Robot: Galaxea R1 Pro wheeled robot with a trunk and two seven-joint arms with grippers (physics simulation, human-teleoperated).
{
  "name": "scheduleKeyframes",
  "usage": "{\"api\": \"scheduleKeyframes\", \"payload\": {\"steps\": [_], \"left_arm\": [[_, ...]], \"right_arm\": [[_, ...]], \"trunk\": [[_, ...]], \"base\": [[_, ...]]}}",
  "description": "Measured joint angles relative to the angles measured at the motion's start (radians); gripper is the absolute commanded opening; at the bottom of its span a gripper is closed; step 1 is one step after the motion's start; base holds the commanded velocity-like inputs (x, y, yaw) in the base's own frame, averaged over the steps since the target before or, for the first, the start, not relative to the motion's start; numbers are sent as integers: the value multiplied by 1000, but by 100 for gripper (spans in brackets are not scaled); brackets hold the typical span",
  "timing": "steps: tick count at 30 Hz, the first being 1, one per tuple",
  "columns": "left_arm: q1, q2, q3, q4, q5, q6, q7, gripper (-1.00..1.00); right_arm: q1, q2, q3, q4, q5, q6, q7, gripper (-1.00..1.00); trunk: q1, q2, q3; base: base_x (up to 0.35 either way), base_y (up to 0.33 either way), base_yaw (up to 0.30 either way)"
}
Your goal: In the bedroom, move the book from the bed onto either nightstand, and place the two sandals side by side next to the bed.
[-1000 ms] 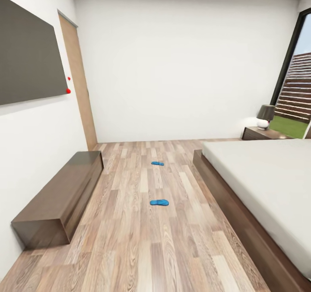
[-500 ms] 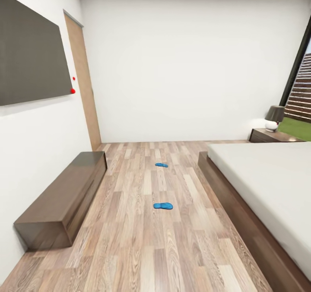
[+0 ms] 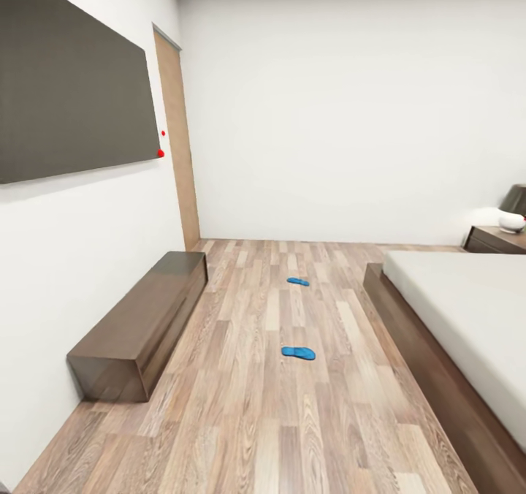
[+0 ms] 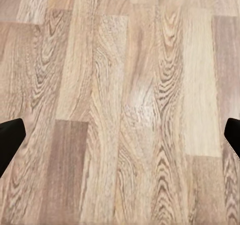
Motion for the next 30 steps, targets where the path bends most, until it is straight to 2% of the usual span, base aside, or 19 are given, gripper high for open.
{"api": "scheduleKeyframes", "payload": {"steps": [30], "left_arm": [[0,0,0,0,0,0,0,100]], "right_arm": [[0,3,1,0,2,0,0,100]], "trunk": [[0,0,0]], "base": [[150,-216,8]]}}
